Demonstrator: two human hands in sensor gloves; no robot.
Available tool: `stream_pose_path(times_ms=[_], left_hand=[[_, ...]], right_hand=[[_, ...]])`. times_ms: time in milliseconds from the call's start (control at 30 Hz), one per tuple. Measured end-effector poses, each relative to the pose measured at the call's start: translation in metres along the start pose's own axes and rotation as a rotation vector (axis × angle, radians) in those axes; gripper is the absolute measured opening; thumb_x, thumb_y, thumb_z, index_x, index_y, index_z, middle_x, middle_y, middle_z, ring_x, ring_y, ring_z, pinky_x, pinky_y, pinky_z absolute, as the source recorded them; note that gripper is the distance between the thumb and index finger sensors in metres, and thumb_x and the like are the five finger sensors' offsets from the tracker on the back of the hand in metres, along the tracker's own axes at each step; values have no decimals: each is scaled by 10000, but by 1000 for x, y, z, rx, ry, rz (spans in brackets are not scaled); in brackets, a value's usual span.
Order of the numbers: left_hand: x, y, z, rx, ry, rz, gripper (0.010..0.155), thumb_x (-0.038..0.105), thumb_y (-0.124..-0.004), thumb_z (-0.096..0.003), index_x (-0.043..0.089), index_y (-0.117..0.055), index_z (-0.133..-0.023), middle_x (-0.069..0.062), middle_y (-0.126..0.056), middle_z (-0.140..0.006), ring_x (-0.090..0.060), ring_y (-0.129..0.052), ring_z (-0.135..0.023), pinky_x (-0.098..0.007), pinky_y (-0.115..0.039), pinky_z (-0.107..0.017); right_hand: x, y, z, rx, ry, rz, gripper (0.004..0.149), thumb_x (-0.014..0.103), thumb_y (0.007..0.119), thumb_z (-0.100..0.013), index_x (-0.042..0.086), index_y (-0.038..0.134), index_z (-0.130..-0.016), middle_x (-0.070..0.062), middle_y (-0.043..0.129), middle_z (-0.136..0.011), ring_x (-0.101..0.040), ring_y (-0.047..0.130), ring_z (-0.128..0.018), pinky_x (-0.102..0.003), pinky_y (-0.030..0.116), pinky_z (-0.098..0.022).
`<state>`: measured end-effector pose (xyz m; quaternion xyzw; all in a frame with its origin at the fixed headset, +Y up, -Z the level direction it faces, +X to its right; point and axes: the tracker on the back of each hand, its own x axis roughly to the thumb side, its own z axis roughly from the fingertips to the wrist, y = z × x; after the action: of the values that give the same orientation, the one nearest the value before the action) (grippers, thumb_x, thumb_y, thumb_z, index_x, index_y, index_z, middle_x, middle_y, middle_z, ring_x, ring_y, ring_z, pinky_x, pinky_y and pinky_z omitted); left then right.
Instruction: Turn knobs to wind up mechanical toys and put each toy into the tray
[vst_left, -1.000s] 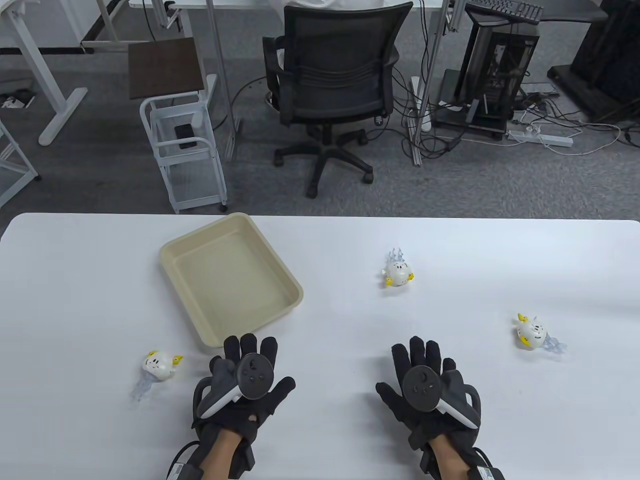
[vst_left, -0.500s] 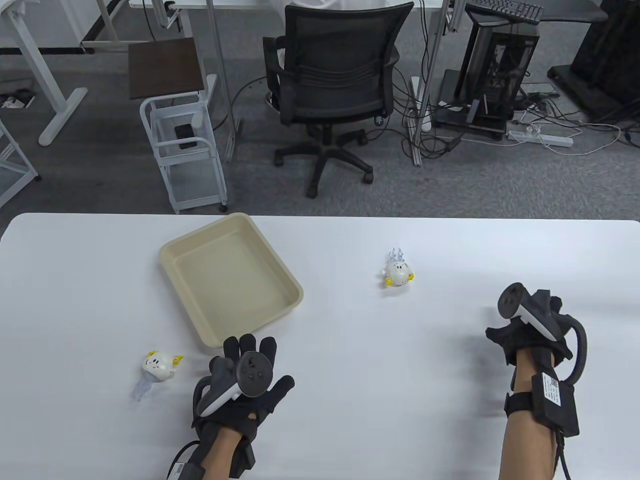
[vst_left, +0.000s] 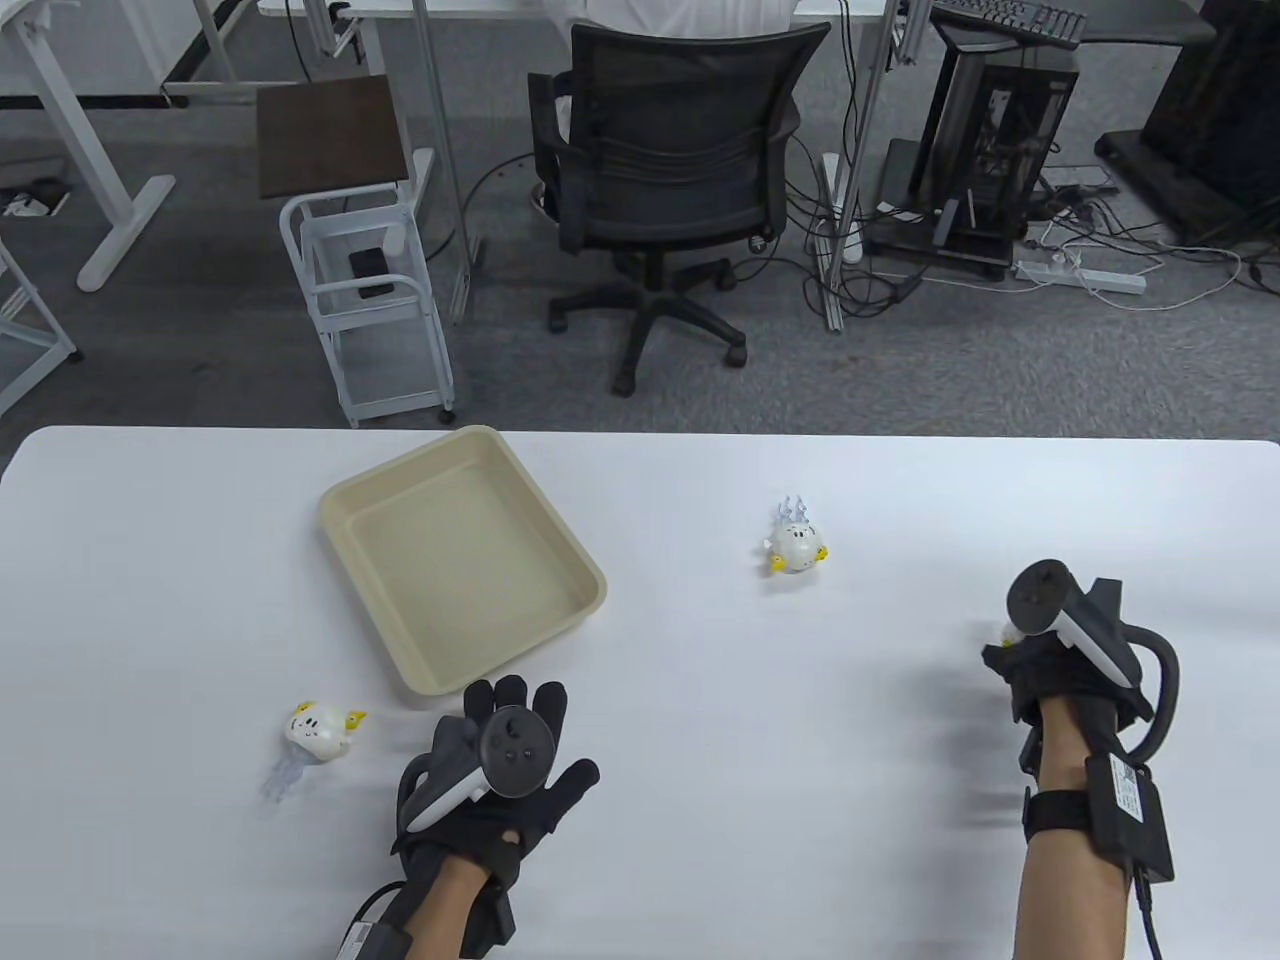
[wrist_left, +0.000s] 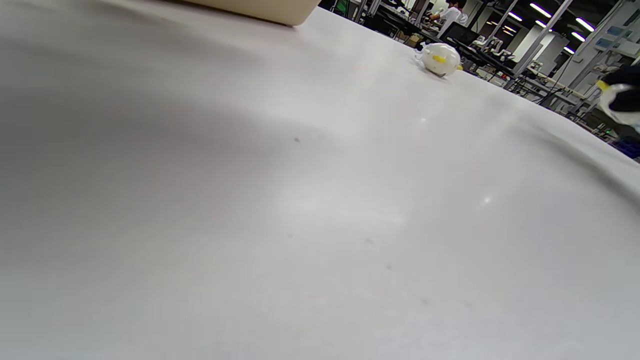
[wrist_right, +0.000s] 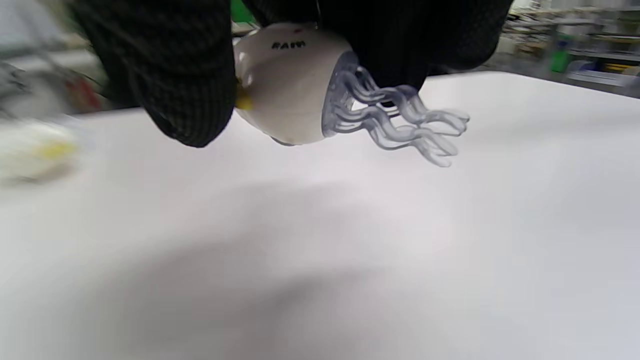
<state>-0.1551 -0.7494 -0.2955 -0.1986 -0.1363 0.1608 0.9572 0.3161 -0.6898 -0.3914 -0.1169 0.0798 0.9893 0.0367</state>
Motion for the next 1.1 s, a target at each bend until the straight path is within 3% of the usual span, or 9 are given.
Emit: stream_pose_path(times_ms=[133, 267, 367, 400, 567, 667, 767, 933, 1100], left_hand=[[5, 2, -3, 23, -73, 14, 876, 626, -479, -575, 99, -118, -1175, -307, -100, -1171, -603, -74, -1047, -775, -234, -687], [11, 4, 3, 80, -237, 234, 867, 615, -483, -577, 57, -195, -1174, -283, -293, -1195, -589, -262, -1080, -757, -343, -708], [16, 5, 7, 110, -335, 432, 907, 639, -494, -562, 0, -250, -1158, -240, -556, -1152, -523, -634, -1036, -711, -546, -715], [18, 5, 7, 98, -380, 507, 897, 637, -494, -562, -10, -308, -1155, -212, -642, -1121, -495, -716, -1000, -690, -591, -709], [31, -6, 3, 29, -381, 608, 928, 617, -531, -576, -57, -234, -1140, -333, -506, -1134, -574, -634, -1003, -706, -567, -707], [35, -11, -2, 39, -356, 659, 942, 603, -532, -583, -42, -121, -1132, -374, -352, -1150, -618, -502, -1016, -723, -511, -711], [24, -7, -6, 102, -331, 776, 912, 597, -517, -591, 48, -45, -1146, -330, -242, -1169, -599, -411, -1019, -724, -454, -721], [2, -1, -6, 130, -266, 777, 802, 515, -551, -608, 116, -148, -1175, -196, -498, -1127, -459, -654, -934, -645, -585, -703], [-2, 7, -2, 156, -342, 775, 780, 483, -666, -577, 82, -357, -1170, -168, -678, -1048, -419, -789, -826, -629, -662, -665]], right_hand=[[96, -4, 67, -102, -309, -119, 857, 519, 862, -556, 69, 455, -1160, -280, 635, -1095, -437, 800, -861, -514, 714, -687], [173, 27, 125, -202, -578, -316, 859, 525, 872, -541, 46, 491, -1145, -281, 670, -1072, -429, 833, -829, -487, 747, -649], [201, 52, 145, -226, -686, -511, 840, 539, 900, -508, 71, 566, -1120, -269, 741, -1032, -416, 889, -785, -455, 798, -596], [209, 56, 151, -187, -728, -456, 832, 545, 893, -511, 67, 574, -1112, -268, 746, -1023, -408, 896, -778, -441, 806, -588], [220, 76, 165, -275, -703, -388, 830, 504, 873, -545, 5, 528, -1112, -325, 693, -1028, -441, 872, -794, -436, 805, -589], [220, 80, 164, -158, -712, -484, 898, 433, 884, -567, -72, 390, -1122, -416, 531, -1058, -537, 771, -875, -502, 767, -649], [213, 80, 159, 17, -763, -793, 838, 344, 847, -605, -60, 331, -1127, -433, 427, -1071, -564, 688, -942, -539, 730, -710], [201, 78, 150, 92, -778, -1014, 668, 309, 794, -641, 43, 437, -1139, -297, 574, -1098, -442, 763, -943, -472, 751, -724], [184, 83, 133, 110, -646, -1134, 488, 318, 796, -647, 86, 658, -1053, -183, 825, -955, -337, 930, -744, -384, 838, -583]])
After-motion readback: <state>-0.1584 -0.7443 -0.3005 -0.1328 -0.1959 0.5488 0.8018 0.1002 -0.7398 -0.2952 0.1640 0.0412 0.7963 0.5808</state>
